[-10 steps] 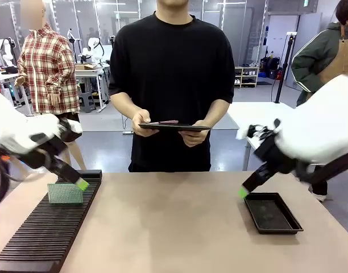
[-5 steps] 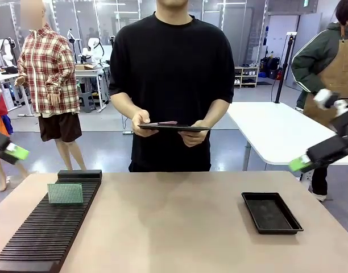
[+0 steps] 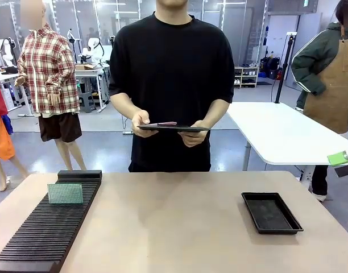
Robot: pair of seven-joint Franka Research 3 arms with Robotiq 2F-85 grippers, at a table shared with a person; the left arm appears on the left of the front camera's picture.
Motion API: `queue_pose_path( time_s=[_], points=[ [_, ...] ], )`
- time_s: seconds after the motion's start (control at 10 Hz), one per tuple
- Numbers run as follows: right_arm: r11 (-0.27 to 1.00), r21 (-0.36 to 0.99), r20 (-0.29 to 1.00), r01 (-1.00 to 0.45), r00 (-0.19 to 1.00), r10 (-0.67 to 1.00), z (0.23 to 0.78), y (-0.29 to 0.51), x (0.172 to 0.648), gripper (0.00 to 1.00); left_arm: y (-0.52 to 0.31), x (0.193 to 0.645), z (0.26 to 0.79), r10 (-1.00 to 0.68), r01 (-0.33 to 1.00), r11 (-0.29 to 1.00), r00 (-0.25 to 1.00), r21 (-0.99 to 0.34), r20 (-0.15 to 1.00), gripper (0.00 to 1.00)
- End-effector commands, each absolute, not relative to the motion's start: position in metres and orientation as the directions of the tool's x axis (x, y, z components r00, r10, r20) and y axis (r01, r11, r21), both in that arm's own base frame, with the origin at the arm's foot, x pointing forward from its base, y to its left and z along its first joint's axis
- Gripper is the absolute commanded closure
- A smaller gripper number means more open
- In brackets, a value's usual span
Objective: Inspect the PCB.
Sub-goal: Pick up the Blank PCB and present it to the human.
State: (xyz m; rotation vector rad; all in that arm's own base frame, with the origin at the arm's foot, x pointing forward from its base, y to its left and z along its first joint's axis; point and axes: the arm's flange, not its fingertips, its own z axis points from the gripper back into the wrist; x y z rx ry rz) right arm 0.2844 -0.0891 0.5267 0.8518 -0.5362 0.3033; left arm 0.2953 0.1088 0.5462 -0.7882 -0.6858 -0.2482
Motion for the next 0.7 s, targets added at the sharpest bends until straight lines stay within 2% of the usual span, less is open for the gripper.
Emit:
queue_pose_path(
  time_s=[0.0,0.6],
  points=[
    [0.626,0.642,0.55,-0.443,0.835,0.028,0.518,-0.076,0.281,0.0,0.103,0.286,0.538,0.038,0.464,0.692,0.742,-0.553,0.669,0.0],
    [0.628,0.634,0.555,-0.451,0.831,0.036,0.526,-0.089,0.285,0.0,0.109,0.291,0.542,0.048,0.435,0.701,0.762,-0.565,0.646,0.0]
  ],
)
